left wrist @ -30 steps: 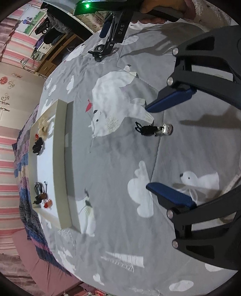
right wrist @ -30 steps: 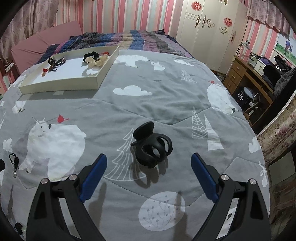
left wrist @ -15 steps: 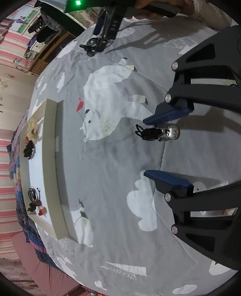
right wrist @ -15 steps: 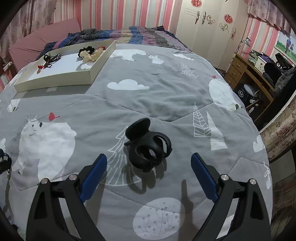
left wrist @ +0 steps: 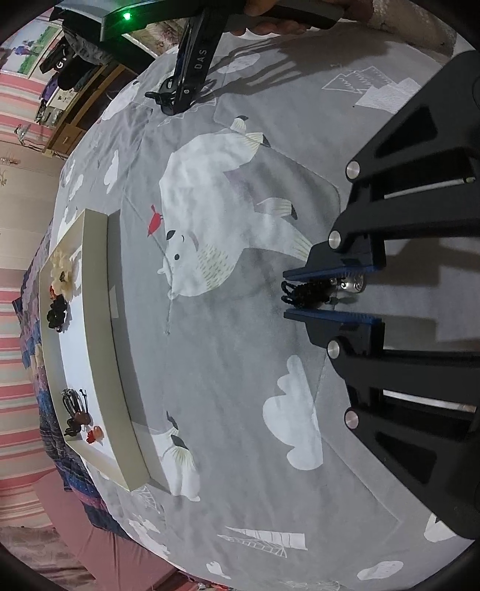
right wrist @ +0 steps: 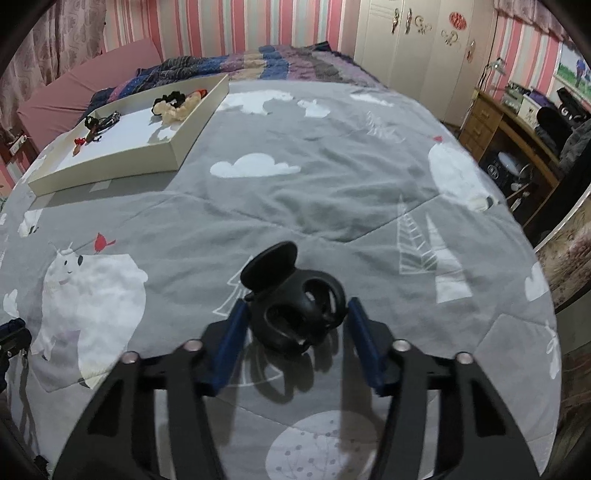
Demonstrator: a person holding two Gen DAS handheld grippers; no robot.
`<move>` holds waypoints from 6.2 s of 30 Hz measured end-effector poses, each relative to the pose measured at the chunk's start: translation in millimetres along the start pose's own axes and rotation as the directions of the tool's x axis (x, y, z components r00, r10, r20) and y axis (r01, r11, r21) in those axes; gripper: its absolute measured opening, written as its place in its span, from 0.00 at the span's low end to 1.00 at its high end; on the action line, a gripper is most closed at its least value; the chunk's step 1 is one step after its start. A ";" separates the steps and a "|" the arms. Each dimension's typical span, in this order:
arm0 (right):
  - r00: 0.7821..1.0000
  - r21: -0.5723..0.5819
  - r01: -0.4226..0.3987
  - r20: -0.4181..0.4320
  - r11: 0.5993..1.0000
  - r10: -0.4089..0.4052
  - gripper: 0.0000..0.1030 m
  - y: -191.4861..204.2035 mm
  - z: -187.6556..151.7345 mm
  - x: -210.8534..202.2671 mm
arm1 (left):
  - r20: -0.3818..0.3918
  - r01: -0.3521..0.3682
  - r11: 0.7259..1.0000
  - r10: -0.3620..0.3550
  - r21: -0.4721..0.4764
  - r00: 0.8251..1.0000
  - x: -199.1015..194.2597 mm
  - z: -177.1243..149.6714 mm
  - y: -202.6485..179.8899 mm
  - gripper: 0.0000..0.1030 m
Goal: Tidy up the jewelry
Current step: 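Grasp the black-corded bell pendant with the left tool while the right tool grasps the black claw clip, then carry both items into the white tray and lower them down, then open both tools and withdraw them from the tray, then grasp the cream-strap watch with the left tool while the right tool grasps the jade pendant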
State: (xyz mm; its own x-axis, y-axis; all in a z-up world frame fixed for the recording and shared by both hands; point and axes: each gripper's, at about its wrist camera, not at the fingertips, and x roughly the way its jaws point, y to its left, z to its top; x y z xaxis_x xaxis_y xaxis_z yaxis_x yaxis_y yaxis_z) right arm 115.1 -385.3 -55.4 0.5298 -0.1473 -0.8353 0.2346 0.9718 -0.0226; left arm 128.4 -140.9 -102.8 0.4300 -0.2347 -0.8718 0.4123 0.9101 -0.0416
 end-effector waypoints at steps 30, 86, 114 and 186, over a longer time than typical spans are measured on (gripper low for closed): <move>0.977 -0.056 -0.140 0.151 0.989 0.147 0.45 117.7 160.2 -30.8 | 0.200 0.002 0.998 0.012 -0.069 0.980 -41.7 164.4 143.8 0.09; 0.995 -0.073 -0.099 0.028 0.992 0.101 0.55 183.7 210.5 97.3 | 0.092 -0.114 0.987 0.125 -0.112 0.988 94.0 237.6 163.8 0.33; 0.986 -0.023 -0.061 0.155 0.998 0.064 0.91 171.1 220.7 70.7 | 0.218 -0.161 0.974 0.194 -0.160 0.956 46.3 240.2 182.4 0.97; 0.967 -0.186 -0.102 0.213 0.977 0.141 0.84 184.1 -183.8 -139.3 | 0.129 -0.101 0.974 0.129 -0.202 0.983 -108.3 -128.3 117.8 0.64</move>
State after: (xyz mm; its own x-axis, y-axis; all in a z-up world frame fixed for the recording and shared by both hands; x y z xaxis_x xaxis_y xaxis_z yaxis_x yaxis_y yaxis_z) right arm -65.4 -152.0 -44.2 0.7189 -0.0443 -0.6937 0.0239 0.9990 -0.0390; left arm 27.3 35.5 -76.0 0.5793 -0.1576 -0.7997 0.1958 0.9793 -0.0511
